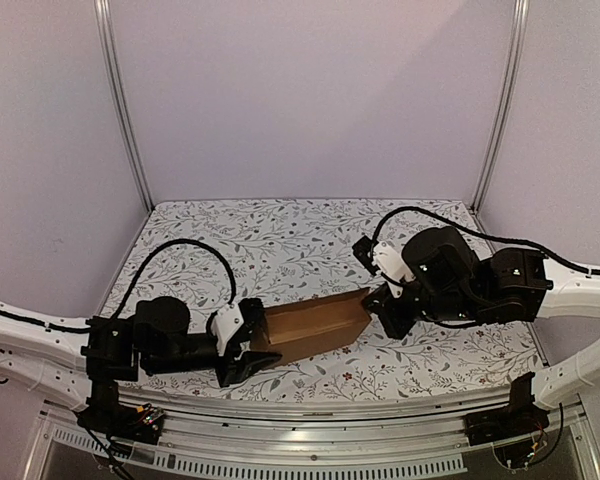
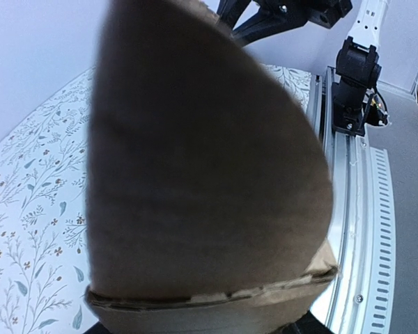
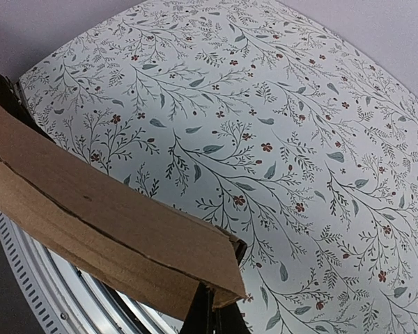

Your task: Fold the paper box

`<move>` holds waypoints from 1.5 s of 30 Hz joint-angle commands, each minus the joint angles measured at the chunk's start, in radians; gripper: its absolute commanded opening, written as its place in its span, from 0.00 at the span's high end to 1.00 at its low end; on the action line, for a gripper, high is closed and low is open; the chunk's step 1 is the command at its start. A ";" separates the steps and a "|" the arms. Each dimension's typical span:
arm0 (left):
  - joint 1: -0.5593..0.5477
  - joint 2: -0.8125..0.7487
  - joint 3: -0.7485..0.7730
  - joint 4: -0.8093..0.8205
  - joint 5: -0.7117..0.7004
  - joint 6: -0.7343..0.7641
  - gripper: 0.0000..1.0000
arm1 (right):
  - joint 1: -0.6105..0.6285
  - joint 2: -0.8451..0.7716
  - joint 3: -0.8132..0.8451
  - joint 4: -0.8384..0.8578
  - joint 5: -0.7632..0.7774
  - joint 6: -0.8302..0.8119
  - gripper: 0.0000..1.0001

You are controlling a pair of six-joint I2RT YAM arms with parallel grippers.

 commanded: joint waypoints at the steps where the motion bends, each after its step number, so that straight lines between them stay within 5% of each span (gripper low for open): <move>1: -0.001 -0.027 -0.018 0.049 -0.064 -0.018 1.00 | 0.030 0.007 0.017 0.115 -0.137 0.021 1.00; 23: 0.000 -0.238 -0.100 0.139 -0.052 -0.068 1.00 | 0.048 -0.020 -0.044 0.146 -0.085 0.051 1.00; 45: -0.001 -0.217 -0.136 0.309 -0.121 -0.133 1.00 | 0.103 0.002 -0.117 0.257 0.081 0.169 1.00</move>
